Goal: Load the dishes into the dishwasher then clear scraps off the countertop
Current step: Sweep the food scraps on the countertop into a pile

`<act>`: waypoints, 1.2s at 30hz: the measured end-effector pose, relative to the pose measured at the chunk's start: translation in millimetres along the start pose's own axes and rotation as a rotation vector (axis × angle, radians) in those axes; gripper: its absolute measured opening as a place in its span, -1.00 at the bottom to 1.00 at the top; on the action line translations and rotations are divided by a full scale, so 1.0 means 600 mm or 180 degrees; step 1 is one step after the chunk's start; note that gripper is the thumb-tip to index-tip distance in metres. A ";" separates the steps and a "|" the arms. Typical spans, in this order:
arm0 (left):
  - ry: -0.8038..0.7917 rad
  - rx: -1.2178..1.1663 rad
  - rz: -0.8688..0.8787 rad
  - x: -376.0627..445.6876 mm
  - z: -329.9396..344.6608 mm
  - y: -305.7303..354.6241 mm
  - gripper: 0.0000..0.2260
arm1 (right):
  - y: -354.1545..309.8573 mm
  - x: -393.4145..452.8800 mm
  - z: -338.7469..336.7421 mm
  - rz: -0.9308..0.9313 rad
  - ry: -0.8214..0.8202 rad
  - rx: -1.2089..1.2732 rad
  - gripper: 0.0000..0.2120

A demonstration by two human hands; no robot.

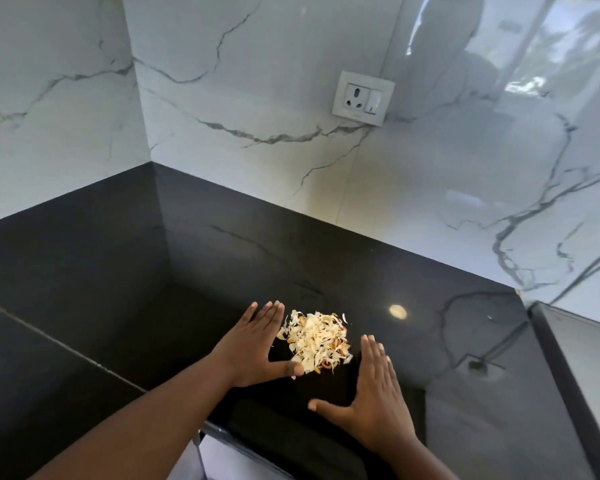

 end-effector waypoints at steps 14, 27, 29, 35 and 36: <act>0.0412 -0.1558 0.0380 0.058 -0.004 0.104 0.01 | 0.007 0.018 0.010 0.0253 -0.0179 -0.0238 0.31; 0.0362 -0.0126 -0.0587 -0.027 0.011 -0.010 0.11 | -0.032 0.075 0.001 -0.0602 -0.0569 -0.0408 0.30; 0.0341 -0.0109 -0.0571 -0.020 0.012 -0.010 0.12 | -0.033 0.085 0.000 -0.0647 -0.0563 -0.0350 0.30; 0.0080 -0.0013 -0.0564 -0.025 0.015 -0.010 0.21 | -0.055 0.112 0.012 -0.1055 -0.0790 -0.0636 0.25; 0.0046 -0.0009 -0.0574 -0.025 0.015 -0.011 0.21 | -0.059 0.114 0.016 -0.1179 -0.0823 -0.0744 0.23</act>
Point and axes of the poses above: each hand's wrist, its own x-axis towards the middle knuckle, its own z-axis out of the palm, y = z × x, the point moved 8 cm from there along x, towards the middle knuckle, and after that the axes turned 8 degrees about z, right-handed, at the moved point
